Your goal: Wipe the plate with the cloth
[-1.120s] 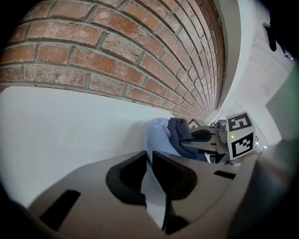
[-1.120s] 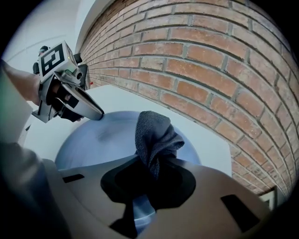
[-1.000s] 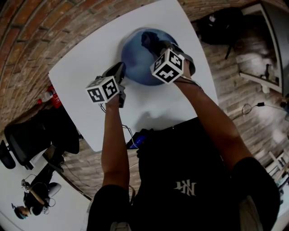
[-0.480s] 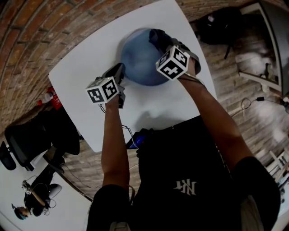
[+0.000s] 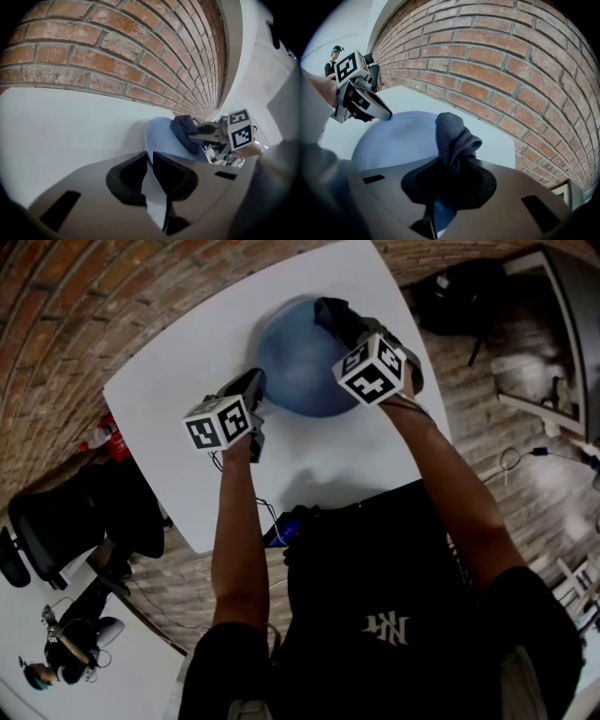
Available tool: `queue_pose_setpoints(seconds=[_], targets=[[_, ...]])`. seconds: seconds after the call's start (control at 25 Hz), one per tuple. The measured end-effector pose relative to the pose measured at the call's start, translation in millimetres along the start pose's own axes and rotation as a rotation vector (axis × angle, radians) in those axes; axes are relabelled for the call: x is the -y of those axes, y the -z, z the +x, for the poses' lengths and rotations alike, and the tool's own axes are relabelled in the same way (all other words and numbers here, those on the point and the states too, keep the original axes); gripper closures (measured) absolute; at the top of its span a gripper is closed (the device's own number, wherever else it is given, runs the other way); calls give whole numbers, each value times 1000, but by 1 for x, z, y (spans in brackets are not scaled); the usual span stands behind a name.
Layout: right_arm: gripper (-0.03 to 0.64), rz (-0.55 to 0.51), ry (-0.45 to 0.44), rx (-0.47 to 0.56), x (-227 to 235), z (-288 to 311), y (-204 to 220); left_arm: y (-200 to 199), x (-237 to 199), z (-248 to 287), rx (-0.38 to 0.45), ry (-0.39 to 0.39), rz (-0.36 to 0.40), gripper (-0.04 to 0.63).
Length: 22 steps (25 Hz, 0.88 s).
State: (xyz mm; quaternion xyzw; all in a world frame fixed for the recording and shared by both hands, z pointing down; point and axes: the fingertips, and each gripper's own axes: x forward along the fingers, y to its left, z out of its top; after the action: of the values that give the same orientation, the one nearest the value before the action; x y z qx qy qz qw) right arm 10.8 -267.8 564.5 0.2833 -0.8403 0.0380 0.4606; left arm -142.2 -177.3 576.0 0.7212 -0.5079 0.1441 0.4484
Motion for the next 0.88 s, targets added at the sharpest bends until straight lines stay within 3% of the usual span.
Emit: queue_pose_setpoints(seconds=[0.2, 0.44, 0.64, 0.88], targets=[[537, 119, -89, 111, -24, -8, -29, 0, 1, 0, 1, 2, -6, 554], [537, 116, -219, 169, -76, -11, -57, 0, 1, 0, 6, 5, -11, 554], [537, 185, -343, 162, -123, -3, -60, -1, 2, 0, 11, 4, -17, 555], [537, 198, -376, 124, -144, 11, -53, -1, 2, 0, 17, 2, -22, 555]])
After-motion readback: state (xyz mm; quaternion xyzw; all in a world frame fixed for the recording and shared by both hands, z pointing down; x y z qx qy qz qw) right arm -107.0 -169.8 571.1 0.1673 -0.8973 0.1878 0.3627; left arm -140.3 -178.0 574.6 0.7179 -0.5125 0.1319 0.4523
